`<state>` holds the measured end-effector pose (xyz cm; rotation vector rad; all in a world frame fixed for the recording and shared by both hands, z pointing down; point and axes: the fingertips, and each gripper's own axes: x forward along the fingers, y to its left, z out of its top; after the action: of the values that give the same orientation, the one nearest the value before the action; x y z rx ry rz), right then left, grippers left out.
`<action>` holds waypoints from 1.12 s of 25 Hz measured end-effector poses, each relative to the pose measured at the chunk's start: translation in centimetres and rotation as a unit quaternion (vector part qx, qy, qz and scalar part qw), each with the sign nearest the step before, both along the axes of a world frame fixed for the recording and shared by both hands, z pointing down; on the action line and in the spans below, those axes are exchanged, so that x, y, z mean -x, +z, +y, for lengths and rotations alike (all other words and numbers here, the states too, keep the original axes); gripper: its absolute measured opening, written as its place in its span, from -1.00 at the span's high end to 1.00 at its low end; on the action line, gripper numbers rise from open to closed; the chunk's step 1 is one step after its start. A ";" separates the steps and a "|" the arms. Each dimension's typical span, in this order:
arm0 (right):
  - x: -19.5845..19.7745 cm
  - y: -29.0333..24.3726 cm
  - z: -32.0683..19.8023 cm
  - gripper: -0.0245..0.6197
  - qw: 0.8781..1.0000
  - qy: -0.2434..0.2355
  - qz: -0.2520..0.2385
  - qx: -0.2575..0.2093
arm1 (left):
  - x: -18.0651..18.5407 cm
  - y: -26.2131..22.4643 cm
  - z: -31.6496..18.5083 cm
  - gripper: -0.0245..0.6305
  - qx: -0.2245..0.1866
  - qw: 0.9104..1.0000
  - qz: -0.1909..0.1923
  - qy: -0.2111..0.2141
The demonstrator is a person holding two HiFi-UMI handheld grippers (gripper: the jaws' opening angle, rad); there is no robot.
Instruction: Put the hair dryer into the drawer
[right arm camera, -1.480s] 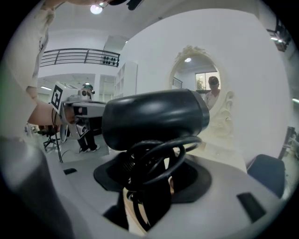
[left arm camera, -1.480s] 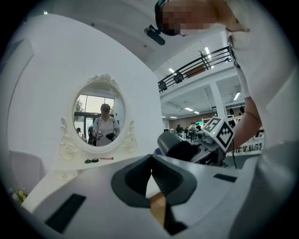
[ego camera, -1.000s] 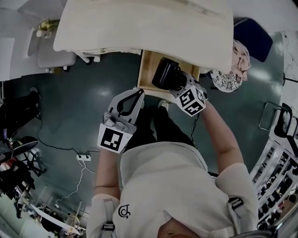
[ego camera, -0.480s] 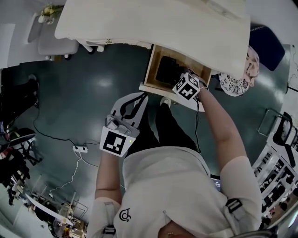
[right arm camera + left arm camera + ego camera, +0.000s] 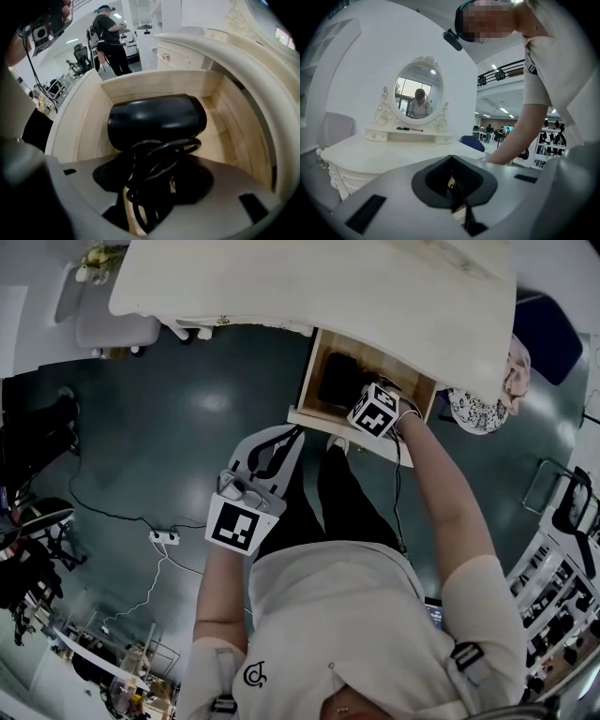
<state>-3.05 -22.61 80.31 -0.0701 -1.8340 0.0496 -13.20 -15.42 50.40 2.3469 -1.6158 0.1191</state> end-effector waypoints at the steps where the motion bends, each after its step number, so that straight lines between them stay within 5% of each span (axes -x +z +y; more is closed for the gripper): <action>1: 0.0 0.0 0.0 0.12 1.000 0.002 0.001 0.000 | -0.1 0.0 -0.1 0.88 -0.001 1.000 0.001 0.001; 6: -0.2 -0.7 -0.6 0.01 1.000 0.008 0.001 -0.026 | -0.4 -0.6 -0.7 0.88 -0.005 1.000 0.003 0.005; 10: 0.2 -3.9 -0.9 0.03 0.997 0.042 -0.050 -0.035 | -0.5 -1.6 -1.1 0.88 -0.017 1.000 0.005 0.007; 15: 0.7 -11.0 -2.5 0.28 0.980 0.131 -0.143 -0.040 | -1.2 -4.0 -2.4 0.88 -0.046 0.999 -0.005 0.023; 20: 0.0 -17.6 -3.2 0.60 0.966 0.147 -0.194 -0.084 | -2.0 -7.1 -3.3 0.88 -0.069 0.997 -0.016 0.028; 24: 0.1 -24.7 -5.1 0.90 0.931 0.197 -0.278 -0.133 | -2.0 -9.0 -5.0 0.88 -0.079 0.995 -0.043 0.044; 28: -0.5 -31.6 -6.2 0.90 0.884 0.243 -0.363 -0.165 | -2.7 -11.4 -5.8 0.88 -0.101 0.991 -0.055 0.071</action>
<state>-2.53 -28.78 48.70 0.7040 -2.5428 0.0678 -10.54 -21.20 39.00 2.6516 -1.5752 0.1221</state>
